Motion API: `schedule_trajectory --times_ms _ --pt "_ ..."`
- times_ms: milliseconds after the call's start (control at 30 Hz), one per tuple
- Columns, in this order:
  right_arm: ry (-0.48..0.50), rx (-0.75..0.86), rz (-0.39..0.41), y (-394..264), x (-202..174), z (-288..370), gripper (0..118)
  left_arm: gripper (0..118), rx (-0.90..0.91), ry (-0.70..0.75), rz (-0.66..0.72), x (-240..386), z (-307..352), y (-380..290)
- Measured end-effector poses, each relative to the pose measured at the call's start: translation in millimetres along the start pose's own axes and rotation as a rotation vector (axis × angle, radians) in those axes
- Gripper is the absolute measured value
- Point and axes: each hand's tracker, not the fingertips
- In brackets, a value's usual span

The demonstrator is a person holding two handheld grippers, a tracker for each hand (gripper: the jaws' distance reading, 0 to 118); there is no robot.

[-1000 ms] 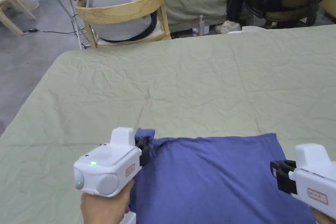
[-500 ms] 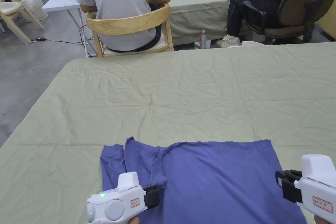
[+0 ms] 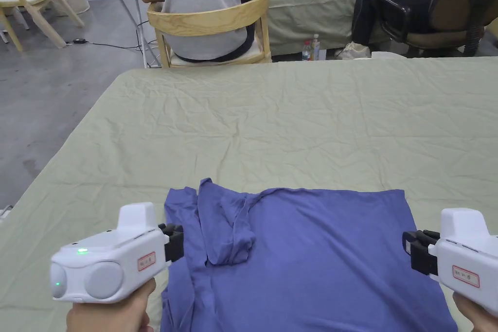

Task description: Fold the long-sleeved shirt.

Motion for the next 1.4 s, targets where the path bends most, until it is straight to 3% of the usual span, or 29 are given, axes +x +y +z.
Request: schedule_trajectory --times_ms 233,433,500,533,567,600,633,800,1000,1133,1267,1333,1367,1400 --pt "0.011 0.001 0.010 -4 -6 -1 1 1 -0.080 0.021 -0.031 -17 1 -3" --pt "0.007 -0.027 0.026 -7 -7 -11 1 0 -0.212 -0.108 0.045 -36 -47 25" --pt "0.007 -0.037 0.025 -7 -7 -16 1 15 -0.228 -0.093 0.045 -34 -63 41" --pt "0.006 -0.044 0.025 -7 -7 -18 1 32 -0.227 -0.065 0.051 -35 -74 49" --pt "0.005 -0.052 0.025 -8 -7 -21 1 58 -0.231 -0.010 0.051 -38 -86 57" --pt "0.003 -0.061 0.023 -8 -5 -26 1 71 -0.238 0.035 0.041 -36 -95 64" --pt "0.000 -0.072 0.018 -8 -4 -31 1 75 -0.237 0.055 0.034 -38 -108 71" --pt "-0.023 -0.136 0.016 -10 4 -58 1 74 -0.277 0.072 -0.040 -40 -168 92" --pt "-0.033 -0.205 0.014 -8 11 -96 1 74 -0.364 0.050 -0.027 -40 -247 96" --pt "-0.037 -0.232 0.025 -9 12 -115 1 62 -0.452 0.104 0.002 -44 -300 82" --pt "-0.038 -0.253 0.020 -12 15 -123 1 63 -0.415 0.108 -0.035 -44 -304 70" --pt "-0.028 -0.252 0.010 -14 17 -124 1 50 -0.409 0.108 -0.045 -45 -300 70" --pt "-0.027 -0.253 0.009 -14 17 -124 1 25 -0.402 0.109 -0.042 -45 -297 70" --pt "-0.029 -0.253 0.009 -14 17 -124 1 13 -0.390 0.101 -0.032 -47 -295 71"
